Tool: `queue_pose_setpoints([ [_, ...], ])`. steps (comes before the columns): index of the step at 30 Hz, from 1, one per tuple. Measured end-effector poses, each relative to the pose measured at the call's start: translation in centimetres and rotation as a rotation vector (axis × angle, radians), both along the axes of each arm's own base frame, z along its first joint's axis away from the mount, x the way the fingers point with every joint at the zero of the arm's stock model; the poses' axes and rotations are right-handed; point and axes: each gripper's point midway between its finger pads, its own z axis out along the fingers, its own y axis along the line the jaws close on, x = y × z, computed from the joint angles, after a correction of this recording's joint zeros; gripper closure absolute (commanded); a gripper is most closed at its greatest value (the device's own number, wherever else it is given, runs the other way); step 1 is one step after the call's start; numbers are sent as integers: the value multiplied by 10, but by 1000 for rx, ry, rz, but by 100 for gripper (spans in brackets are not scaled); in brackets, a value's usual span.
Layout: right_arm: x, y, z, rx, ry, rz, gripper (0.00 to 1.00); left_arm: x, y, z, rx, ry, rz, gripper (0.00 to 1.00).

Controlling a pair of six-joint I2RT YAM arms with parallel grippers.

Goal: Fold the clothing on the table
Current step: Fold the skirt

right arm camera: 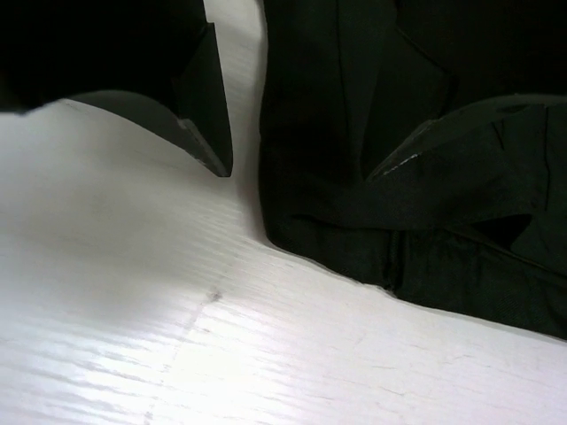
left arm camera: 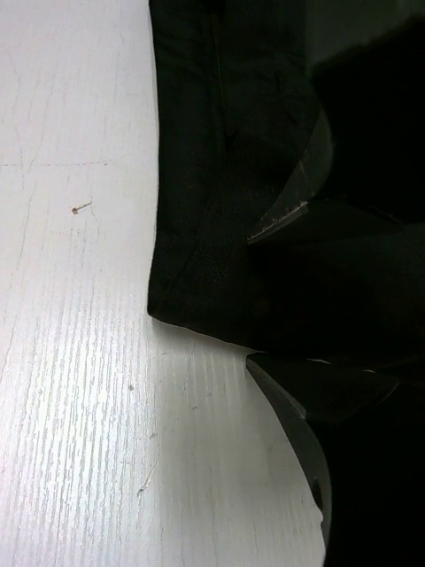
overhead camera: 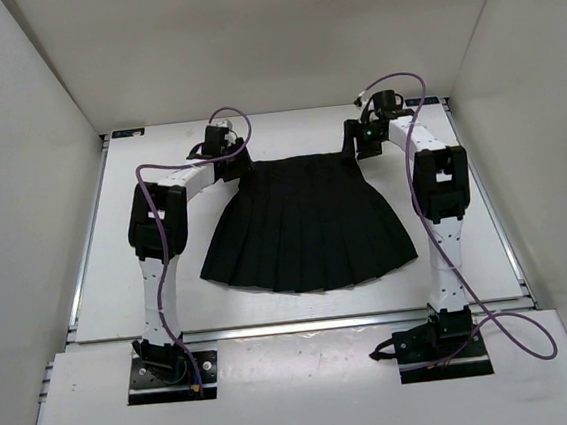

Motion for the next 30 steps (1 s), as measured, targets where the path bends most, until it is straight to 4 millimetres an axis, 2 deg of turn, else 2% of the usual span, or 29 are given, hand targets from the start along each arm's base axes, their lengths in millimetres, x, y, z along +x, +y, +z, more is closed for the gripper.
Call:
queue_pose_setpoints([
  [1, 0, 3, 0, -3, -3, 5, 47, 0, 0, -1, -2, 0, -1, 39],
  [3, 0, 9, -2, -6, -3, 13, 48, 1, -1, -1, -8, 0, -3, 40],
  [5, 0, 12, -2, -10, -4, 14, 58, 1, -2, 0, -19, 2, 1, 46],
  [7, 0, 13, -3, -11, 2, 10, 63, 1, -2, -1, -33, 7, 7, 67],
  [8, 0, 14, -3, -13, 1, 10, 74, 2, -2, -1, -40, 10, 10, 73],
  [9, -1, 14, -4, -13, 5, 6, 82, 2, -1, -2, -47, 14, 10, 84],
  [10, -1, 14, -5, -12, 7, 5, 98, 1, -1, -3, -54, 20, 12, 93],
  [11, -1, 13, -6, -12, 8, 5, 100, 2, -2, -4, -62, 23, 11, 100],
  [16, 0, 9, -7, 14, 30, -25, 100, 9, -8, -2, -91, 15, -3, 100],
  [20, 7, 2, 7, 33, 13, -48, 100, 20, -11, 18, -119, -17, -18, 100],
  [23, 14, -6, 38, 59, -35, -75, 100, 35, -16, 51, -142, -76, -38, 100],
  [25, 22, -11, 79, 84, -105, -93, 100, 48, -20, 87, -149, -150, -60, 100],
  [26, 26, -14, 103, 92, -151, -99, 100, 52, -22, 108, -149, -194, -71, 100],
  [27, 32, -17, 140, 99, -228, -103, 100, 55, -26, 133, -148, -248, -87, 100],
  [28, 34, -19, 167, 102, -285, -103, 100, 56, -27, 155, -147, -292, -97, 100],
  [30, 28, -20, 237, 107, -431, -99, 100, 50, -27, 202, -136, -382, -116, 100],
])
